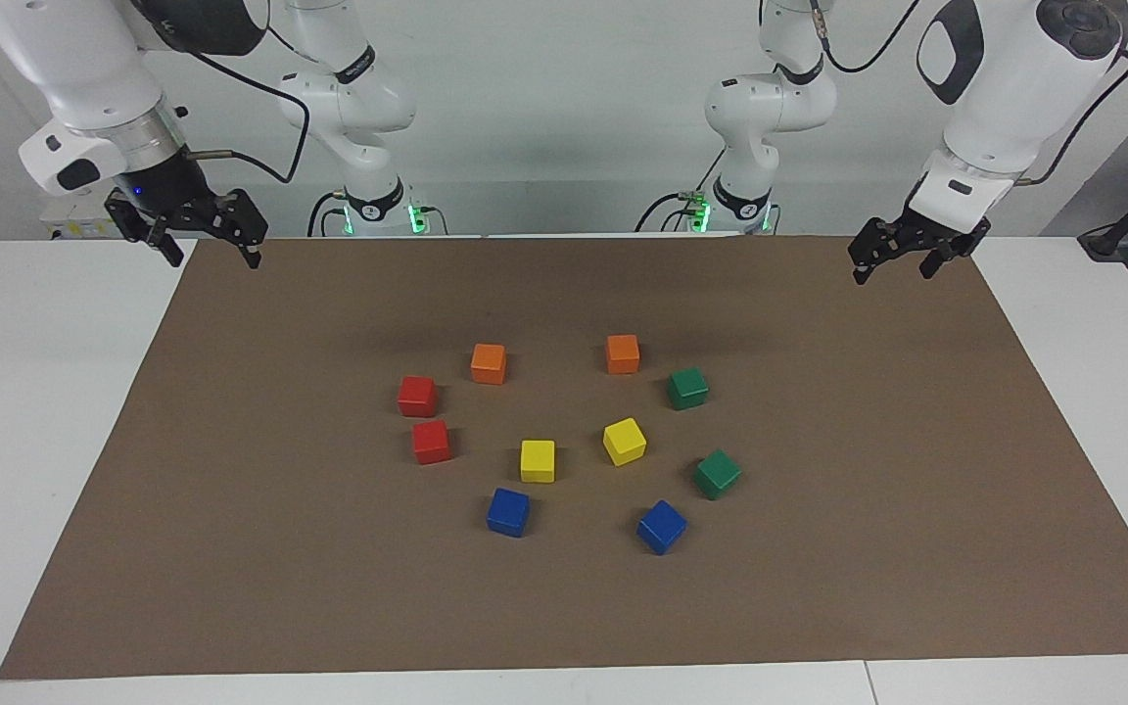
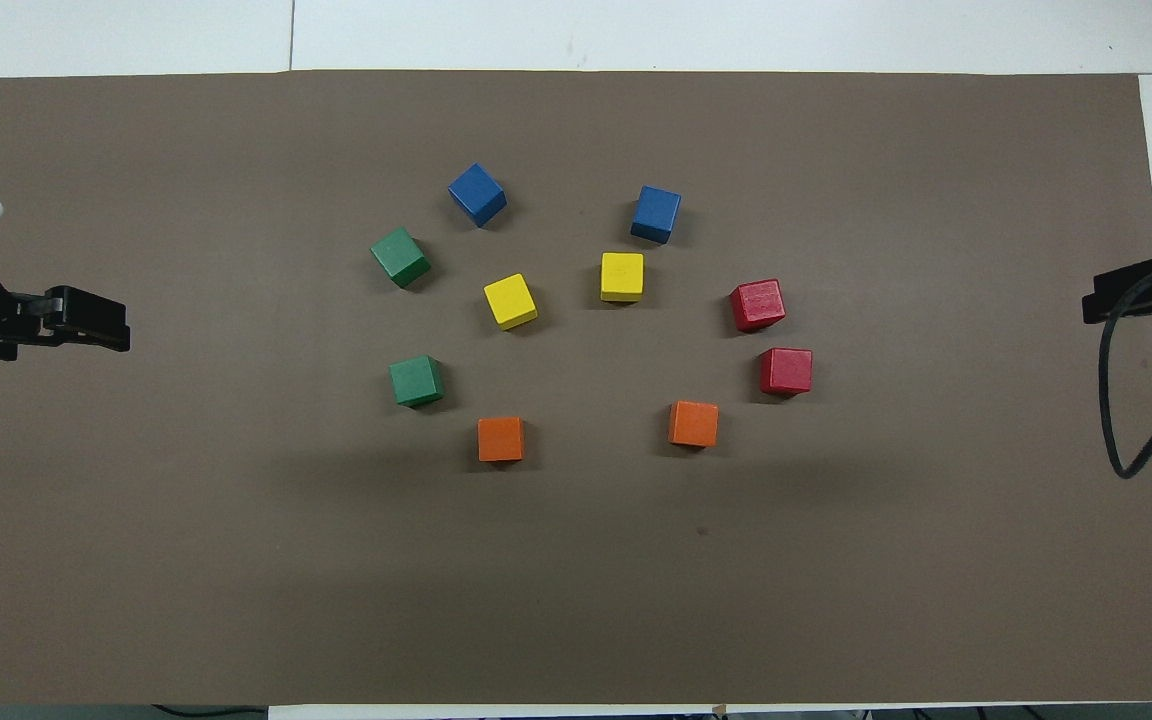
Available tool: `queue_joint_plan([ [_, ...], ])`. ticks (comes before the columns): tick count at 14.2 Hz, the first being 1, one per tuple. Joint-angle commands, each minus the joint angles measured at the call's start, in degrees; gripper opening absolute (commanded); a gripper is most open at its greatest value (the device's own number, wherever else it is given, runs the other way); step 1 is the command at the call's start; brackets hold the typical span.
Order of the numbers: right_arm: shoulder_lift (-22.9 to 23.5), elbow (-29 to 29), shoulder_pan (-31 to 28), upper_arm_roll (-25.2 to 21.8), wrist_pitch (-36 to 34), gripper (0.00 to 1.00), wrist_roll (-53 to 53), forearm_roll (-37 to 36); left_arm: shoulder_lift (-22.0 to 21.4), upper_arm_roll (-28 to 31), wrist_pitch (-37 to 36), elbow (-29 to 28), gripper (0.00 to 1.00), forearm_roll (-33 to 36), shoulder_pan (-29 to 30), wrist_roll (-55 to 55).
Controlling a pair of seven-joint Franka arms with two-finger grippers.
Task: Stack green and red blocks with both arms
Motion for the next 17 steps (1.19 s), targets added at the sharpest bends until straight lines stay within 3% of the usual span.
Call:
queue_joint_plan([
  [1,-1.6,-1.9,-0.5,0.3,1.3,1.00,0.3,0.0,-1.1,-0.1,0.3,-1.2,1.00,-0.6,0.6,0.5],
  [17,-1.6,-2.1,-0.6,0.3,1.0,1.00,0.3,0.7,-1.1,-0.1,0.3,-1.2,1.00,-0.6,0.5,0.5],
])
